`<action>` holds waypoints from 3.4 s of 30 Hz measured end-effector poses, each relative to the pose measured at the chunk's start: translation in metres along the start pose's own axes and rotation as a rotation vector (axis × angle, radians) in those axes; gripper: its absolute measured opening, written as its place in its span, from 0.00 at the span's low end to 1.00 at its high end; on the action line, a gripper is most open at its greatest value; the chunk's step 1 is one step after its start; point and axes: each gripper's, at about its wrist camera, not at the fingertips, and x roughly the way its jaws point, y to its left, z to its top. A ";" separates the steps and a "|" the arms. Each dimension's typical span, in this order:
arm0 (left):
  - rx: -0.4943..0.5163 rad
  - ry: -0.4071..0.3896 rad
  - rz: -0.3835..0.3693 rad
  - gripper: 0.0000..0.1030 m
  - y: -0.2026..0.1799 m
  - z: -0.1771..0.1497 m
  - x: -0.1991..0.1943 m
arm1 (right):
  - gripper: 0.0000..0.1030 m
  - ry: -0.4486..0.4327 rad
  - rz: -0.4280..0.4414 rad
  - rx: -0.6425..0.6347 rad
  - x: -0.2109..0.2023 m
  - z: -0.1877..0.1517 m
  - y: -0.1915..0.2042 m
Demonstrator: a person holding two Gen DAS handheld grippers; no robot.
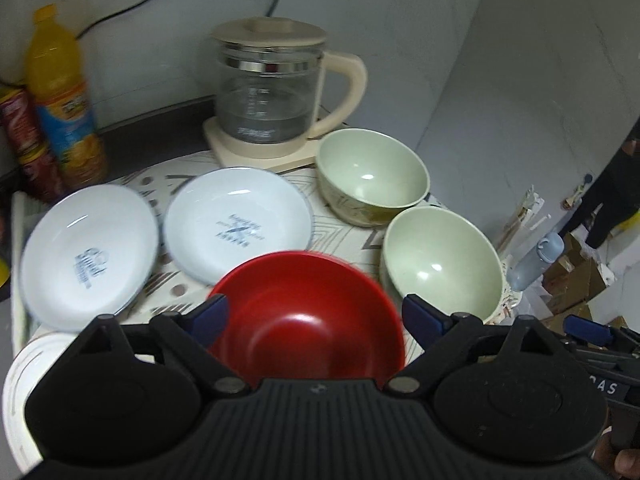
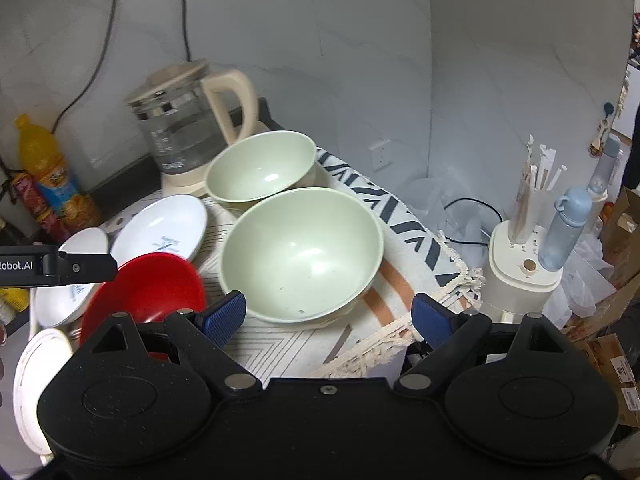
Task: Organize plates and bowls
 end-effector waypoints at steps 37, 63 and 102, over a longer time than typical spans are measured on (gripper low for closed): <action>0.141 0.274 -0.142 0.58 -0.056 0.056 0.161 | 0.45 0.255 -0.001 0.182 0.115 0.014 -0.031; 0.018 0.185 -0.110 0.25 -0.061 0.061 0.122 | 0.18 0.158 0.115 0.061 0.093 0.043 -0.029; -0.174 0.022 0.022 0.26 0.023 0.049 0.011 | 0.19 0.112 0.290 -0.104 0.048 0.048 0.069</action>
